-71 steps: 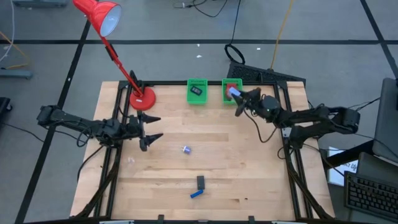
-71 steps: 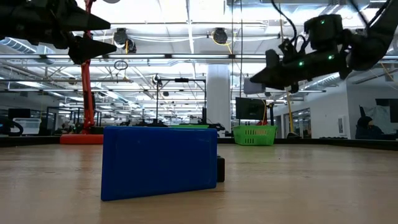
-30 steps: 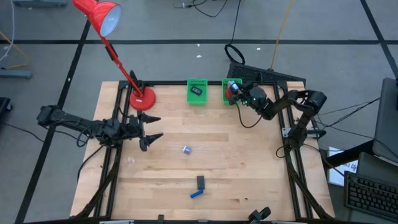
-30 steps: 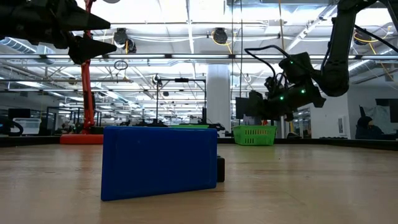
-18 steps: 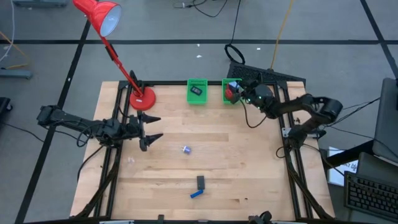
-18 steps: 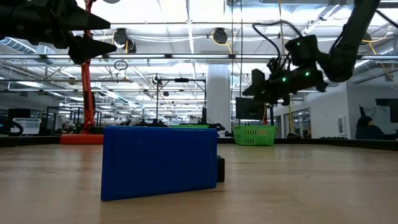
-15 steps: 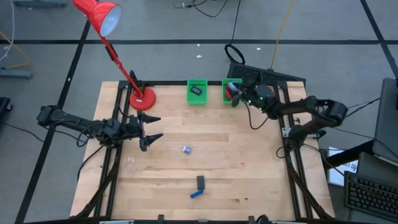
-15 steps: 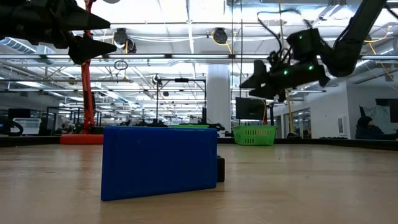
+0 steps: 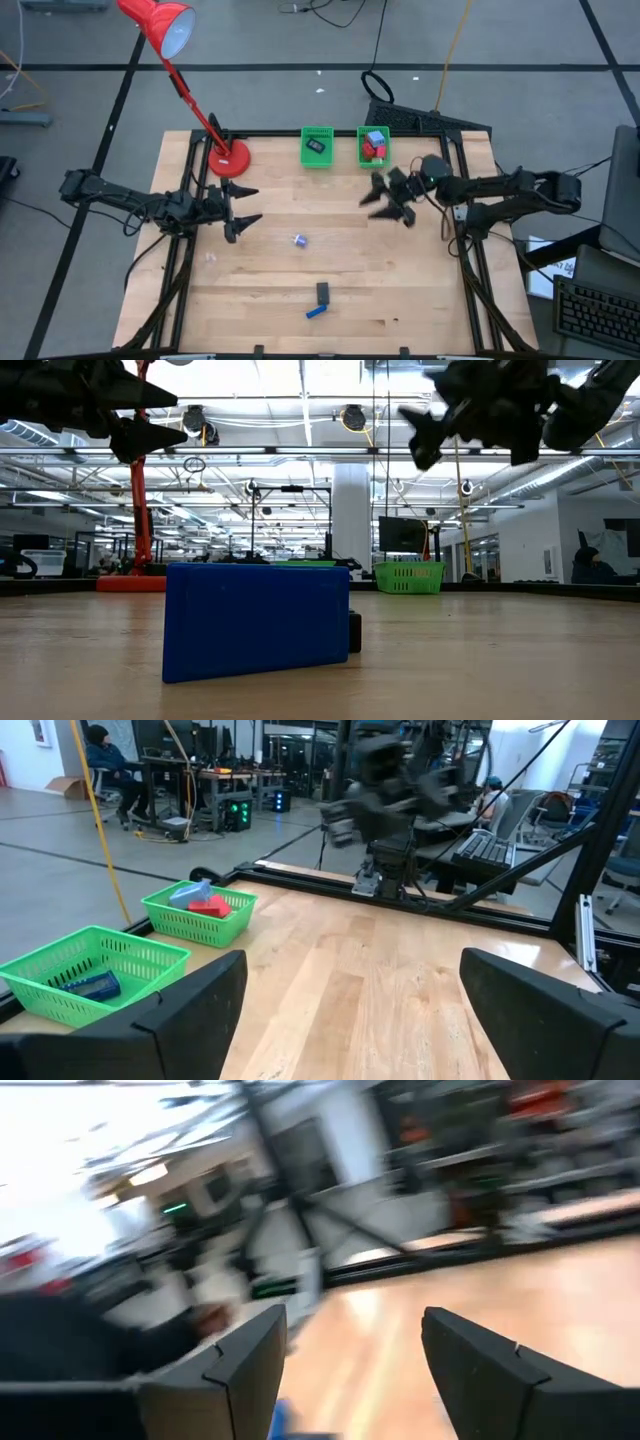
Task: Pick & Place Office items
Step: Put the blue digital timer into the left green basket
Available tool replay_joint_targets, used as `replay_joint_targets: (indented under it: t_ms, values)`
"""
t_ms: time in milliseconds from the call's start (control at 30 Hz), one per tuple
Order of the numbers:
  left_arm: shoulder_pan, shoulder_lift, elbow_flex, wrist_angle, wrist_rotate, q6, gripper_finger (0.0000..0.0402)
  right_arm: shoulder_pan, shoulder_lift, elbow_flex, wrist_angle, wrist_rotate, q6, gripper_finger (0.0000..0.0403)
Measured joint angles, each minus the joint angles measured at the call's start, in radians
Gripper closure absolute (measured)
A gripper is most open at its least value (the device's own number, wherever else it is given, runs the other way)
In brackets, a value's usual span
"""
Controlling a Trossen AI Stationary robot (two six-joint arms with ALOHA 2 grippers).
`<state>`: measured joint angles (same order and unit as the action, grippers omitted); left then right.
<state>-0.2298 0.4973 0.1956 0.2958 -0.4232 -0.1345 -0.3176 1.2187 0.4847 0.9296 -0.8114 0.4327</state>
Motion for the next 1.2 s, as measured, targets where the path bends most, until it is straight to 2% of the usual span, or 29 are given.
replay_joint_targets:
  t_ms: [167, 333, 533, 767, 967, 1033, 1200]
  values:
    - [0.0, 0.0, 0.0, 0.0, 0.0, 0.0, 0.0036, 0.171, -0.013, 0.0, 0.0, -0.008, -0.063, 0.0183]
    - [0.0, 0.0, 0.0, 0.0, 0.0, -0.002, 0.0036, 0.281, -0.013, 0.0, -0.001, -0.006, -0.174, 0.0182]
    - [0.0, 0.0, 0.0, 0.022, -0.001, -0.025, 0.0036, 0.34, -0.012, 0.0, -0.039, -0.004, -0.244, 0.0185]
    - [0.0, 0.001, 0.0, 0.074, 0.02, -0.06, 0.0036, 0.346, -0.012, 0.0, -0.064, 0.005, -0.244, 0.0184]
    - [0.0, 0.038, 0.0, 0.074, 0.03, -0.182, 0.0036, 0.346, -0.052, 0.0, -0.213, 0.197, -0.292, 0.0192]
    - [0.0, 0.057, 0.0, 0.074, 0.03, -0.229, 0.0036, 0.346, -0.093, 0.0, -0.289, 0.261, -0.348, 0.0193]
    - [0.0, 0.107, 0.0, 0.074, 0.009, -0.278, 0.0036, 0.345, -0.232, 0.0, -0.448, 0.342, -0.411, 0.0193]
